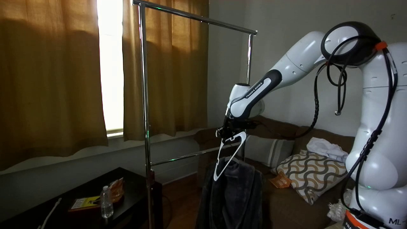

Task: Move the white hanger to the bottom rail.

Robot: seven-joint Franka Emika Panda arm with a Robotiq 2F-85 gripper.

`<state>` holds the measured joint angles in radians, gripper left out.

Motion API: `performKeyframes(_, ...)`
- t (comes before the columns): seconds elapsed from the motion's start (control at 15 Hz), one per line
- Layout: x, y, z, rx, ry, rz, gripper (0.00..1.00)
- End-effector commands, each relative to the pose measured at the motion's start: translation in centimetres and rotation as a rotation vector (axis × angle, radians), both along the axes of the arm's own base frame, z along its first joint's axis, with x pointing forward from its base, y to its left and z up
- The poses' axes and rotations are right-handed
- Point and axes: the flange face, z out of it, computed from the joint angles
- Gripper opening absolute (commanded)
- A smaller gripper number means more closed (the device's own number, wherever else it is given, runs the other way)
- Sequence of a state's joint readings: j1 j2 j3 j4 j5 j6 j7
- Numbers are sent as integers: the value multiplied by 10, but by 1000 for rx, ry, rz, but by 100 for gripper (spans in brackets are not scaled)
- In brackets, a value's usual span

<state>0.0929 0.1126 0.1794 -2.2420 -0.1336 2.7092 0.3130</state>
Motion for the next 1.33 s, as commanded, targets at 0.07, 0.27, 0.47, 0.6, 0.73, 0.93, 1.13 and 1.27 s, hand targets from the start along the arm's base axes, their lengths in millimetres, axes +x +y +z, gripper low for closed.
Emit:
performKeyframes(0.07, 2, -11, -11, -48, 15, -39, 2)
performKeyframes(0.27, 8, -17, -29, -75, 30, -43, 2)
performKeyframes(0.47, 12, -16, -45, -88, 61, -34, 2)
performKeyframes(0.6, 14, -13, -52, -88, 73, -28, 2)
performKeyframes(0.73, 16, -10, -57, -91, 78, -20, 2)
performKeyframes(0.93, 23, -4, -64, -89, 73, -3, 2)
performKeyframes(1.13, 32, 0, -68, -92, 65, 10, 2)
performKeyframes(1.27, 39, 1, -71, -92, 68, 14, 2)
